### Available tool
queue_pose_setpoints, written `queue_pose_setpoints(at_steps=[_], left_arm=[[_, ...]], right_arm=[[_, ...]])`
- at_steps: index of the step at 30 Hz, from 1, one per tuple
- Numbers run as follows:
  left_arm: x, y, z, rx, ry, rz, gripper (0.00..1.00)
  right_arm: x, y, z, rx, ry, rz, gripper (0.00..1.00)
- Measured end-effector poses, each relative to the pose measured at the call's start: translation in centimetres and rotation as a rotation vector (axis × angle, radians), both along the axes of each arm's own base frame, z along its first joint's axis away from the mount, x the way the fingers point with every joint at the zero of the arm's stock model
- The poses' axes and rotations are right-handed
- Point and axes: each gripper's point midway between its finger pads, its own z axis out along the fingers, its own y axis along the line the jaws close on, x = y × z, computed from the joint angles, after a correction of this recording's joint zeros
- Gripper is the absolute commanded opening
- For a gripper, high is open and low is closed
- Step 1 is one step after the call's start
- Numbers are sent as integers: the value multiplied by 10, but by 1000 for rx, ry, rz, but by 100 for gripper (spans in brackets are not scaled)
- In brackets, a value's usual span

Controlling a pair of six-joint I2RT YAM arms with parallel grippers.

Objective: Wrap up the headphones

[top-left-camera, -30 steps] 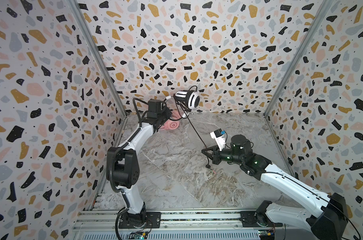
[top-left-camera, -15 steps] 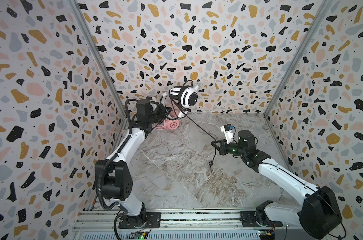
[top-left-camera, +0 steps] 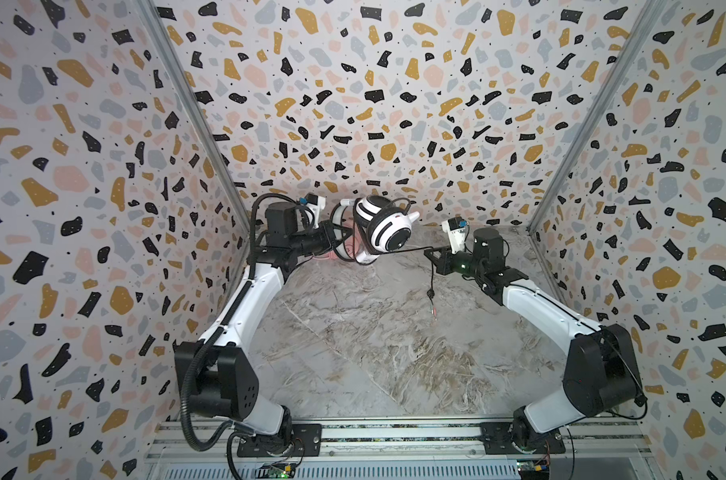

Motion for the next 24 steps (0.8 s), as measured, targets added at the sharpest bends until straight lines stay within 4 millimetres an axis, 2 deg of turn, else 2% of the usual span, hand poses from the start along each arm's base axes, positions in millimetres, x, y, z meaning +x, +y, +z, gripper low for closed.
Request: queue_pose_setpoints(at_steps=[4, 8, 12, 16, 20, 24], left_arm=[[-22, -21, -17, 97, -21, -94, 0], [-46, -47, -44, 221, -12, -187, 0], [-51, -59, -67, 355, -15, -212, 0], [-56, -75, -83, 447, -19, -246, 0], [-60, -86, -90, 480, -23, -287, 0], [-82, -92, -97, 493, -2, -380, 1]], right_arm=[[22, 11, 22, 31, -42, 38, 0], [34, 23, 44, 38, -76, 92, 3], [35, 28, 60, 28, -103, 130, 7], [33, 28, 63, 37, -99, 149, 9], [36, 23, 60, 68, -83, 159, 12], [49, 11, 63, 117, -115, 117, 14]])
